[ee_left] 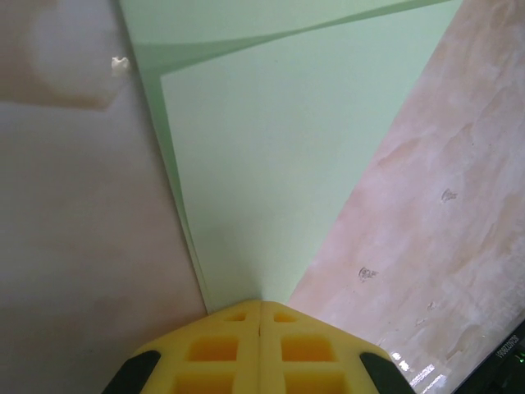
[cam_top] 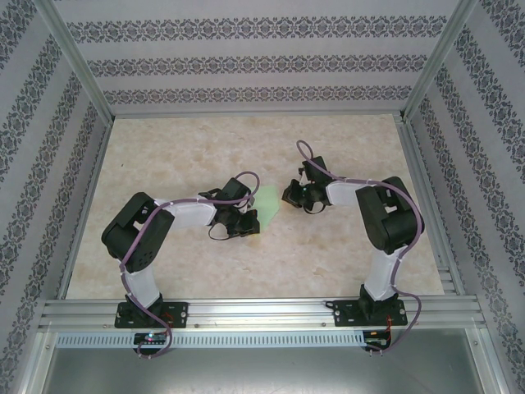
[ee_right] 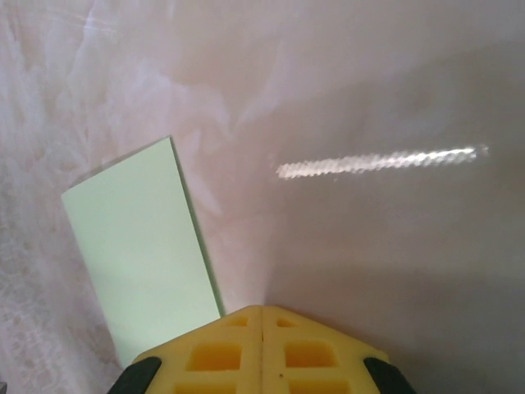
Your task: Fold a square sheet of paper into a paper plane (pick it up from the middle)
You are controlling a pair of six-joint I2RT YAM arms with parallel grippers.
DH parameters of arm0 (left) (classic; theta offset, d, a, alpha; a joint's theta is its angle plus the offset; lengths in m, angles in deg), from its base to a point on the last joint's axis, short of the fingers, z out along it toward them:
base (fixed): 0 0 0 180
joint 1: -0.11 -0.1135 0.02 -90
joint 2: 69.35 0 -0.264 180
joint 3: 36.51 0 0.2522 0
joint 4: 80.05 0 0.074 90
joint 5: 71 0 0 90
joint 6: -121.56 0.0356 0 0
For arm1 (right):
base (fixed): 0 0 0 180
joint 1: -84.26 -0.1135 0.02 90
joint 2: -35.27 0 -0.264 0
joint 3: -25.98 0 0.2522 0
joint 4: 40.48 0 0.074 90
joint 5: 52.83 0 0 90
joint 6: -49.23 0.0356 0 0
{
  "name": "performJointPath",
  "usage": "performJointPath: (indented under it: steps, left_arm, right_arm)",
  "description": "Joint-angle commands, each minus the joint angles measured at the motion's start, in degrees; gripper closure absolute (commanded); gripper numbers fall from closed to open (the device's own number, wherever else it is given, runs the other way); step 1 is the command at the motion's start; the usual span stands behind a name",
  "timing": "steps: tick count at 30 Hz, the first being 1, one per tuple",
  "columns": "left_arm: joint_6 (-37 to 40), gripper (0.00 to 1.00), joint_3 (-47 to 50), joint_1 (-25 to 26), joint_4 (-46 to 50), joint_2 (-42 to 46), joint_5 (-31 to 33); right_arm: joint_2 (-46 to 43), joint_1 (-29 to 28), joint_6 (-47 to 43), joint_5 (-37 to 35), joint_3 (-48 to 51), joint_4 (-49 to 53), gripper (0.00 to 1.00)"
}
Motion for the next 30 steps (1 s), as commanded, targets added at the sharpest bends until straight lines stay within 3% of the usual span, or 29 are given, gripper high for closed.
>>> performJointPath:
  steps: [1, 7, 12, 30]
  left_arm:
    - [2.1, 1.0, -0.6, 0.5, 9.4, -1.2, 4.5]
    - [3.3, 0.99, -8.3, 0.5, 8.6, 2.7, 4.9]
    - [3.8, 0.97, -10.3, 0.5, 9.0, 4.0, 12.4]
    - [5.2, 1.0, -12.1, 0.6, 10.8, -4.8, 17.9]
  right_arm:
    - [-5.3, 0.2, -1.3, -1.5, 0.0, 1.4, 0.93]
    - [-12.7, -1.2, 2.5, -1.0, 6.3, 0.8, 0.77]
    - [-16.3, -3.2, 6.2, -2.3, 10.6, -0.8, 0.59]
    - [-8.2, -8.8, 10.8, -0.7, 8.4, -5.5, 0.59]
